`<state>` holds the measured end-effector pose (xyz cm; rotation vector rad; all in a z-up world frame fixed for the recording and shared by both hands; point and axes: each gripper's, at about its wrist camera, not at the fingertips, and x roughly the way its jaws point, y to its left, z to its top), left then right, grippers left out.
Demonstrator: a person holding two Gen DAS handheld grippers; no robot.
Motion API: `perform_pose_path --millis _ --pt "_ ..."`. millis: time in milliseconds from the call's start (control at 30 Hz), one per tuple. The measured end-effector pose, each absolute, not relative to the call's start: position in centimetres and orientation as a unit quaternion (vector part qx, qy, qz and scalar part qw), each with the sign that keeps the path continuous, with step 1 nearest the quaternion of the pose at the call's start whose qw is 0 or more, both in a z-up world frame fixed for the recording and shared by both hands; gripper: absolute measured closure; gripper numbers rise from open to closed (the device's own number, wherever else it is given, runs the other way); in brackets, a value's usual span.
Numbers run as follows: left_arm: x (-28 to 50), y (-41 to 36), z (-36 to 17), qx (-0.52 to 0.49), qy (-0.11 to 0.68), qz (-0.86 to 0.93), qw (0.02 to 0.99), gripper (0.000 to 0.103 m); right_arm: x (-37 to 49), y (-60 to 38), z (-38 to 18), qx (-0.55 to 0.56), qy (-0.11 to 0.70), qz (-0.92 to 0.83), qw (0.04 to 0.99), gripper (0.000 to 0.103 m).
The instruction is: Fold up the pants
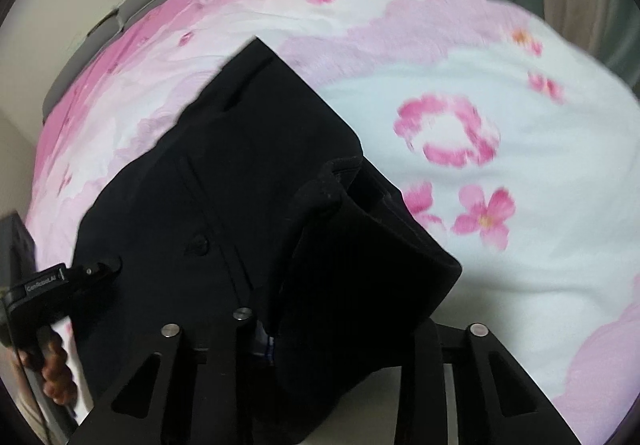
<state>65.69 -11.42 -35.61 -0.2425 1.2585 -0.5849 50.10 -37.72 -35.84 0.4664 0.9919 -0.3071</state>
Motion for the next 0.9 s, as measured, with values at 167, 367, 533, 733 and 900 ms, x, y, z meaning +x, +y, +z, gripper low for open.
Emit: perform_pose_path --millis 167,367,533,733,900 --pt "63.6 -12.6 -31.0 -0.055 0.56 -0.268 0.782 0.088 49.7 -36.9 -32.1 0.193 0.463 -0.128 0.856 0.076" --pt "60.1 -11.8 -26.4 -0.039 0.555 -0.26 0.789 0.089 48.6 -35.0 -27.5 0.164 0.456 -0.089 0.87 0.077" --pt "55.4 -8.4 -22.5 -0.06 0.556 -0.239 0.794 0.089 45.7 -33.6 -23.5 0.154 0.46 -0.041 0.874 0.077" --pt "48.7 -3.4 -18.4 -0.077 0.551 -0.197 0.807 0.089 42.1 -29.6 -19.4 0.114 0.474 0.027 0.873 0.077" --pt "44.1 1.6 -16.1 -0.099 0.535 -0.17 0.821 0.089 39.4 -24.7 -17.3 0.08 0.481 0.074 0.87 0.077"
